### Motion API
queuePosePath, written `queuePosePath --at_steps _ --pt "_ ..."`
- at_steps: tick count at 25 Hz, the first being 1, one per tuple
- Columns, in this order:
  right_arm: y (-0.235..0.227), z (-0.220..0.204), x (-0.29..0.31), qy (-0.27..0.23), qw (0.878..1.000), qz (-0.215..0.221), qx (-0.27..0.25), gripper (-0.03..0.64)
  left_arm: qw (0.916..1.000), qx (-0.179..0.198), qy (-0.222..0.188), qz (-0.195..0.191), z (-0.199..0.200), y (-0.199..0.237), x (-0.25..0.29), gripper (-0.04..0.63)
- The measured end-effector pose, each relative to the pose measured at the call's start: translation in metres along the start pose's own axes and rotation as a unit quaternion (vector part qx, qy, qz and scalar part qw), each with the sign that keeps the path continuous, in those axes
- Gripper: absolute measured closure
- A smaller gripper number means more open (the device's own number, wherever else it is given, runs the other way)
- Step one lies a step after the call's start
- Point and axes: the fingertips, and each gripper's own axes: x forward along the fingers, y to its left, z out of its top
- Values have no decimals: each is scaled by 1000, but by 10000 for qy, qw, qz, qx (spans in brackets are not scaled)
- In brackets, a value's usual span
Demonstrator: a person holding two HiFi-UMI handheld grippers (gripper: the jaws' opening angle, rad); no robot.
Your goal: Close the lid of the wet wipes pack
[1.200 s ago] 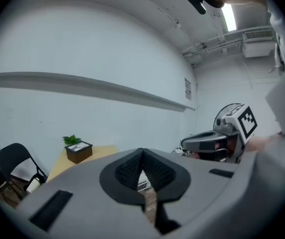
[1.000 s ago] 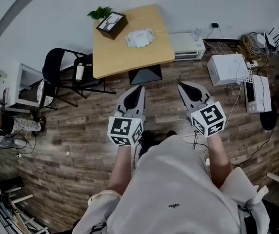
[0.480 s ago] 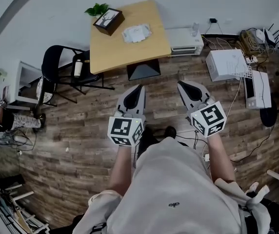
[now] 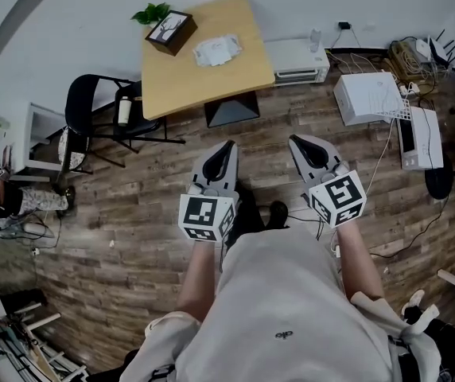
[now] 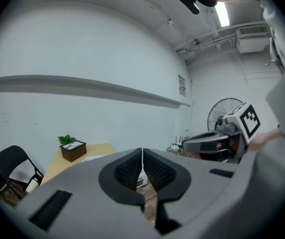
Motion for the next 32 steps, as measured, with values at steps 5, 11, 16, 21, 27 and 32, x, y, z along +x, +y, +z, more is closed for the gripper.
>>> queuePosePath --at_steps 5,11,16,21,27,32 --pt "0 1 8 32 10000 10 -11 618 9998 89 -109 -118 4 2 7 586" --pt "-7 5 29 83 9999 32 -54 617 9996 38 -142 -227 4 17 23 586" --pt "-16 11 58 109 9999 32 -66 578 9996 79 -134 -226 4 42 41 584" --pt "-25 24 98 142 9997 186 -41 551 9997 -15 -156 -184 12 77 63 564" --pt "-36 40 150 182 9993 281 -134 523 9998 23 -163 -102 18 126 87 512" --pt "-48 55 184 209 9995 169 -184 471 9997 136 -159 -132 25 160 108 478"
